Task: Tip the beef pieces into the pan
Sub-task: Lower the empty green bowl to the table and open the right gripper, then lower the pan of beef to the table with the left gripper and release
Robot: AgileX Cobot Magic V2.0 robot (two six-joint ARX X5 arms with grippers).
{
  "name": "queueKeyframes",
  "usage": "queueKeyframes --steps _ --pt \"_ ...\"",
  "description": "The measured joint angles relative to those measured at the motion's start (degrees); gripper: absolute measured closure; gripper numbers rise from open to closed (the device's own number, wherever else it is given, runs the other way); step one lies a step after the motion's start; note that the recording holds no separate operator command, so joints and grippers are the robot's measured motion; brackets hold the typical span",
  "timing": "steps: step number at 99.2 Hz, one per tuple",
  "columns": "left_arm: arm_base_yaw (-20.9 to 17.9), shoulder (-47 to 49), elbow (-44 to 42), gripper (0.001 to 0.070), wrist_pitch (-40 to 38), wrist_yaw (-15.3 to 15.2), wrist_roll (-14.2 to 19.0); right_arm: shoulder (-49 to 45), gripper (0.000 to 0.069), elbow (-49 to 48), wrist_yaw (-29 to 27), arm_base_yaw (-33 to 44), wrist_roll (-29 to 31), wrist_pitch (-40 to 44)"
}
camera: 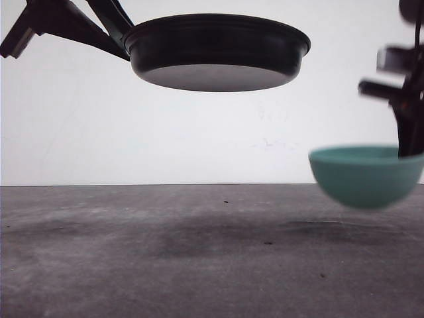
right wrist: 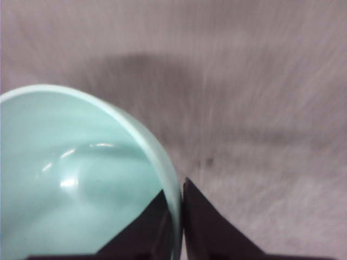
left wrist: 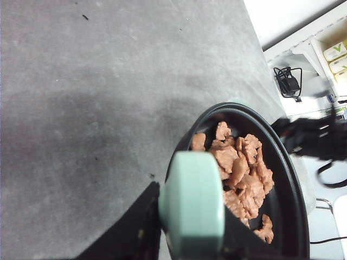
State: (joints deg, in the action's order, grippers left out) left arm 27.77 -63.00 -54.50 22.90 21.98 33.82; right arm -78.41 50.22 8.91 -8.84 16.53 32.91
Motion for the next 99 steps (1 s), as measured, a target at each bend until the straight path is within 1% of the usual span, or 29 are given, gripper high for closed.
queueKeyframes --steps 26,42,46,47,52,64,67,69,72,78,85,87,89,92,99 --pt "0.0 0.0 0.0 0.0649 0.1 0.0 0.0 -7.1 0.0677 0.1 0.1 0.1 -0.2 -0.8" --pt "0.0 0.0 -0.1 0.0649 1.5 0.0 -1.2 -7.7 0.0673 0.3 0.1 0.2 -0.3 -1.2" --pt "0.0 0.0 -0.1 0.0649 1.7 -0.1 -1.4 -7.7 0.0655 0.3 -0.1 0.2 -0.4 -1.3" --pt "0.0 0.0 -0.1 0.0649 1.7 -0.1 -1.5 -7.8 0.0645 0.3 -0.3 0.2 -0.4 -1.4" --pt "0.0 0.0 -0.1 0.0649 1.6 -0.5 -1.7 -7.8 0.0541 0.3 -0.6 0.1 -0.7 -1.4" --pt "0.0 -0.1 -0.1 0.0649 1.3 -3.1 -2.6 -6.3 0.0191 0.3 0.1 -0.1 -0.8 -1.4" --pt "0.0 -0.1 -0.1 0.0649 1.2 -4.1 -2.8 -5.2 0.0121 0.3 0.3 -0.1 -0.9 -1.4" --pt "0.0 -0.3 -0.1 0.0649 1.1 -4.7 -2.9 -4.3 0.0084 0.3 0.4 -0.1 -0.9 -1.4" --pt "-0.2 -0.6 -0.2 0.0649 0.8 -5.5 -3.0 -2.8 0.0051 0.4 0.4 -0.1 -1.0 -1.1" --pt "-0.7 -1.7 -0.3 0.0649 -0.5 -6.1 -3.1 0.5 0.0014 1.6 0.5 -0.1 -1.2 0.2" --pt "-1.6 -3.5 -0.4 0.0649 -2.6 -6.2 -3.1 4.7 0.0011 3.9 1.0 -0.1 -1.3 1.3" --pt "-1.7 -4.0 -0.4 0.0649 -3.0 -6.2 -3.1 6.0 0.0021 4.6 1.6 -0.1 -1.3 1.6" --pt "-1.9 -4.6 -0.4 0.0649 -3.5 -6.2 -3.1 7.3 0.0044 5.4 2.2 -0.2 -1.3 2.1" --pt "-2.2 -5.6 -0.5 0.0649 -4.1 -6.1 -3.1 9.6 0.0113 6.4 3.4 -0.2 -1.3 2.6" --pt "-2.4 -8.3 -0.5 0.0649 -5.7 -6.1 -3.1 15.0 0.0324 8.5 6.3 -0.7 -1.7 3.4"
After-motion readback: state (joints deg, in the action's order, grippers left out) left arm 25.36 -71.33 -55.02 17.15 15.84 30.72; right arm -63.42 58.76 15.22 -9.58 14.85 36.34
